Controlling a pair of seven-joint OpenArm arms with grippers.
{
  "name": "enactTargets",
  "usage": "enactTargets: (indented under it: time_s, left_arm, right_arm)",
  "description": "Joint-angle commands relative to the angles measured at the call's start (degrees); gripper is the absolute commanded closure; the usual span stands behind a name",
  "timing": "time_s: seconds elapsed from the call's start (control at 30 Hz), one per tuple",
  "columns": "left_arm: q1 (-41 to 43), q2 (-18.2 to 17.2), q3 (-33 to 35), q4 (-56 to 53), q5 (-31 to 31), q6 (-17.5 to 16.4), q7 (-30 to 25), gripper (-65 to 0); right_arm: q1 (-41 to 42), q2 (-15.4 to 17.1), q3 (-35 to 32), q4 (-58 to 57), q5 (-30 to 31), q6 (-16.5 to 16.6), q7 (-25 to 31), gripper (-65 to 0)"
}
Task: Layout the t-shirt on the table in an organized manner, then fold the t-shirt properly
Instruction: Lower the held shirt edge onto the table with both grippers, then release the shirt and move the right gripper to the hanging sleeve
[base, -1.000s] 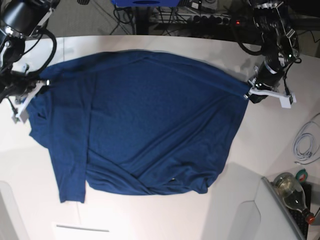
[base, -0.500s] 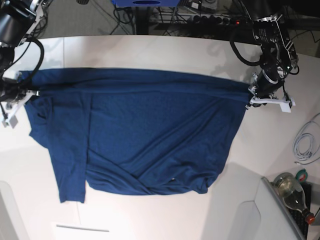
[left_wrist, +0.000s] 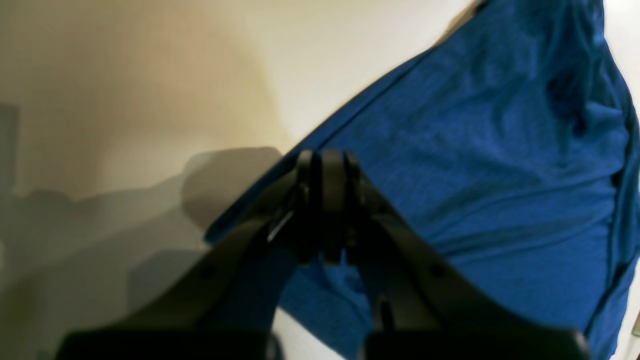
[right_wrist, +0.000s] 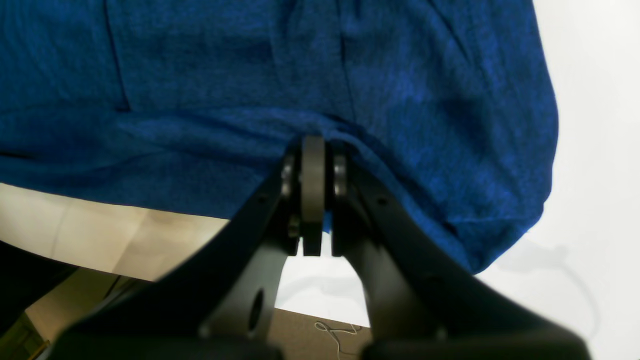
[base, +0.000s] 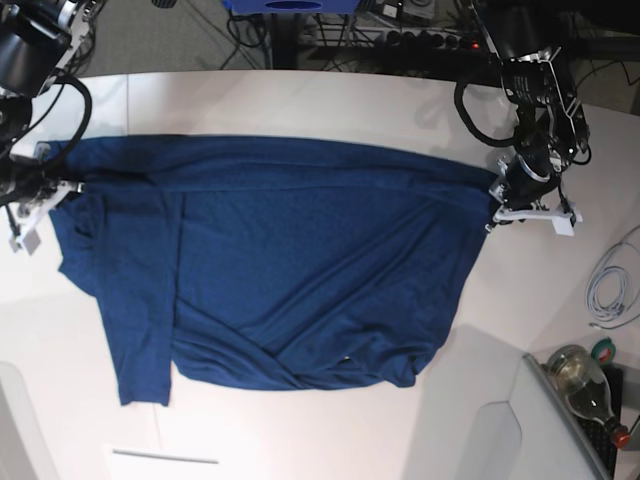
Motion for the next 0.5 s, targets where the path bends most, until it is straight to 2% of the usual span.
enactTargets:
  time_s: [0.0, 0.13, 0.2, 0.27, 0.33, 0.37, 0.4, 0.47]
  left_arm:
    - [-0.7, -0.6, -0.1, 0.4, -0.5, -0.4, -0.8, 0.0]
    - [-1.3, -0.6, 0.0, 0.4, -0.5, -0.4, -0.8, 0.0]
    - [-1.5, -0.6, 0.0, 0.4, -0.5, -0.4, -0.8, 0.0]
    - [-1.5, -0.6, -0.4, 0.5, -0.5, -0.4, -0.8, 0.0]
    - [-1.5, -0.6, -0.4, 0.9, -0.5, -0.4, -0.8, 0.0]
    - [-1.6, -0.7, -0.4, 1.0, -0.6, -0.4, -0.8, 0.0]
    - [-1.6, -0.8, -0.4, 1.1, -0.8, -0.4, -0.8, -4.6]
    - [-1.4, -0.7, -0.4, 2.8, -0.6, -0.4, -0.8, -22.5]
  right_arm:
    - [0.9, 1.1, 0.1, 0.8, 0.7, -0.3, 0.7, -0.5]
    - [0.9, 1.1, 0.6, 0.8, 0.7, -0.4, 0.7, -1.7]
    - [0.9, 1.1, 0.7, 1.1, 0.7, -2.5, 0.7, -8.9]
    - [0.9, 1.0, 0.8, 1.3, 0.8, -5.1, 1.3, -19.7]
    - [0.8, 1.0, 0.3, 1.3, 0.8, -5.9, 3.3, -29.0]
    - [0.7, 1.0, 0.3, 1.3, 0.8, -6.0, 4.1, -31.1]
    - [0.7, 1.0, 0.2, 1.3, 0.8, -6.1, 4.8, -31.4]
    - [0.6, 1.1, 0.1, 2.2, 0.7, -8.0, 5.9, -31.2]
